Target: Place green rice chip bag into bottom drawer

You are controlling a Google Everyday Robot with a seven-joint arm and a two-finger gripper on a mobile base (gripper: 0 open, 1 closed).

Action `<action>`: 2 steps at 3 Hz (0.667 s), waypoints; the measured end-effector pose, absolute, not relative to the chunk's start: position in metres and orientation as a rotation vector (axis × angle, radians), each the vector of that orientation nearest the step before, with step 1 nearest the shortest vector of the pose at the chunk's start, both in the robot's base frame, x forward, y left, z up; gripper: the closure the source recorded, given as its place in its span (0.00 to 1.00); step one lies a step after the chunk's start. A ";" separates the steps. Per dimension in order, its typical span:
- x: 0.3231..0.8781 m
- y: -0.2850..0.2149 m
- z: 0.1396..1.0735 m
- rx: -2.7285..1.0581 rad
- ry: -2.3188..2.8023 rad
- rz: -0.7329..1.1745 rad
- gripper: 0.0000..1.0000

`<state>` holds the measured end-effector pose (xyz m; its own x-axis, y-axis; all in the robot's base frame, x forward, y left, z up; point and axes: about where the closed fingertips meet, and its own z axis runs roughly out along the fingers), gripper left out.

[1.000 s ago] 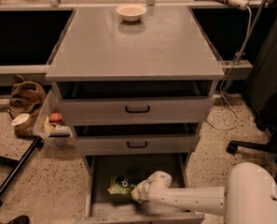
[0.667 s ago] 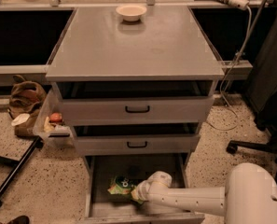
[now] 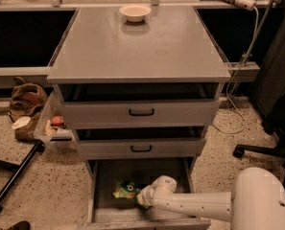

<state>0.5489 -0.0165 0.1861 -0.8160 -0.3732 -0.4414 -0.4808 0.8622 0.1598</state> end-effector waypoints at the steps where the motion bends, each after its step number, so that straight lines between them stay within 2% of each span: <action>1: 0.549 -0.016 0.186 -0.632 2.635 0.372 0.10; 2: 0.549 -0.016 0.186 -0.632 2.635 0.372 0.00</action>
Offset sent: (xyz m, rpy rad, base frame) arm 0.0000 0.0000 0.0000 0.0000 0.0000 0.0000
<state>0.5489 -0.0165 0.1860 -0.8160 -0.3732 -0.4414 -0.4808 0.8621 0.1599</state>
